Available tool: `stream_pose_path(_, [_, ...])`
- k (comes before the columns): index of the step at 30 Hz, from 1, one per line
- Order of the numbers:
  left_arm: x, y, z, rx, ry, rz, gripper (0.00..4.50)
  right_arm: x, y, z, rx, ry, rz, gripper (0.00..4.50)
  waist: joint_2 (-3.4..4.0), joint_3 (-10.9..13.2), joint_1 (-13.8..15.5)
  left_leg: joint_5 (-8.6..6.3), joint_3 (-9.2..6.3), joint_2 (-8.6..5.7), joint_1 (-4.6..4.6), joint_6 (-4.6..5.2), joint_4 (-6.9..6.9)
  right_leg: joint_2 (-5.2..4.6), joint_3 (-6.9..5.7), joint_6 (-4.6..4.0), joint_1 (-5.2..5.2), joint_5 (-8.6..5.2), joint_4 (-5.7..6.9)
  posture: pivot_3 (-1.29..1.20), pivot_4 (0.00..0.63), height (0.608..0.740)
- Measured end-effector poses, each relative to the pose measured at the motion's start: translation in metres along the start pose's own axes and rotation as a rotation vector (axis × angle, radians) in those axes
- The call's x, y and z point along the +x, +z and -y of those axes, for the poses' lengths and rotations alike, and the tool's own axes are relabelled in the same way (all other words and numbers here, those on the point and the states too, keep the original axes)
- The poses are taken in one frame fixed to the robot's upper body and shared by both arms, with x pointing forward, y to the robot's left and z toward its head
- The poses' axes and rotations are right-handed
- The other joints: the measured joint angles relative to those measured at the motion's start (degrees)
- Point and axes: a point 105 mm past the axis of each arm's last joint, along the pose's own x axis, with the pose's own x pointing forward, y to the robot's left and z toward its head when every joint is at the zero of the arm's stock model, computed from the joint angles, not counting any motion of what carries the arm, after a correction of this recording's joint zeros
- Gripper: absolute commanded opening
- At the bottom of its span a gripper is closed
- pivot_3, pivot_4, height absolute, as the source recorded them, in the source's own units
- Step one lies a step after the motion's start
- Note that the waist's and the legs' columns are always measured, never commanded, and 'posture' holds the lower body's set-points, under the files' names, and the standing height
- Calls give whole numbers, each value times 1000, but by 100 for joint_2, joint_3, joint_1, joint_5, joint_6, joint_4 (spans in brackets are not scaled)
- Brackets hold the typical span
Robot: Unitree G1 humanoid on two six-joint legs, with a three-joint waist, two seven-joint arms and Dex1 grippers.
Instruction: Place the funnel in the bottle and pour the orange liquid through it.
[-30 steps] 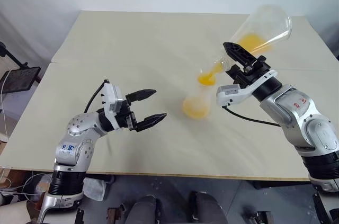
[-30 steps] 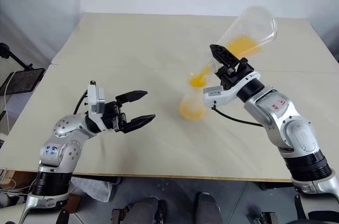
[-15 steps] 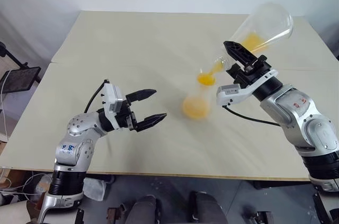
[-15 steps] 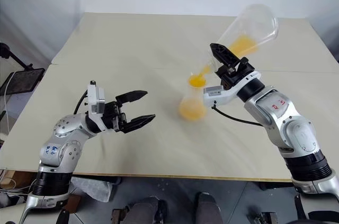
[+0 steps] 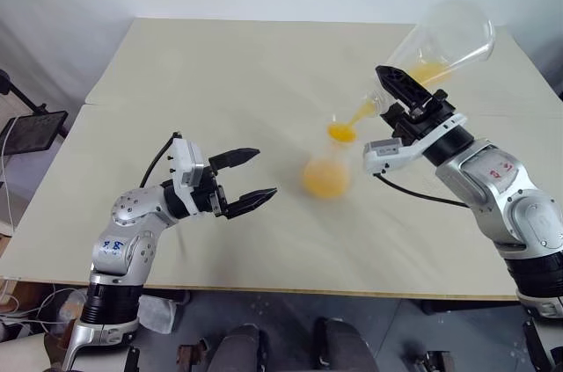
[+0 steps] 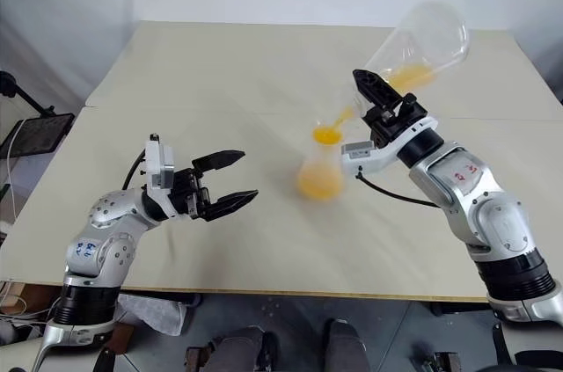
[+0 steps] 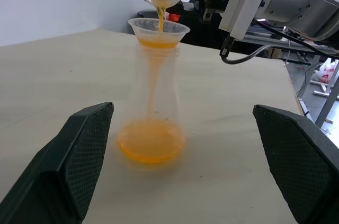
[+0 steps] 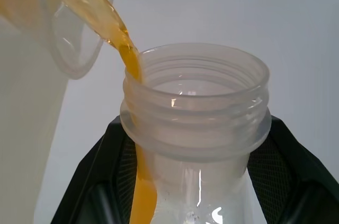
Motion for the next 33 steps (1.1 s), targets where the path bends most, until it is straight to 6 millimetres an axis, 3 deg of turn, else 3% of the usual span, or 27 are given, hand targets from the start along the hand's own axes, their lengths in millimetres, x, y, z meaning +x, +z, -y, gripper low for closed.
stream_pose_path(33, [1,0,-1,-2,10,4,4500,-1,-4,-7,-44,18,-1,2454,0,0,0,0,0,0,0,0,4,0,1,0,0,0,5,0,150,740])
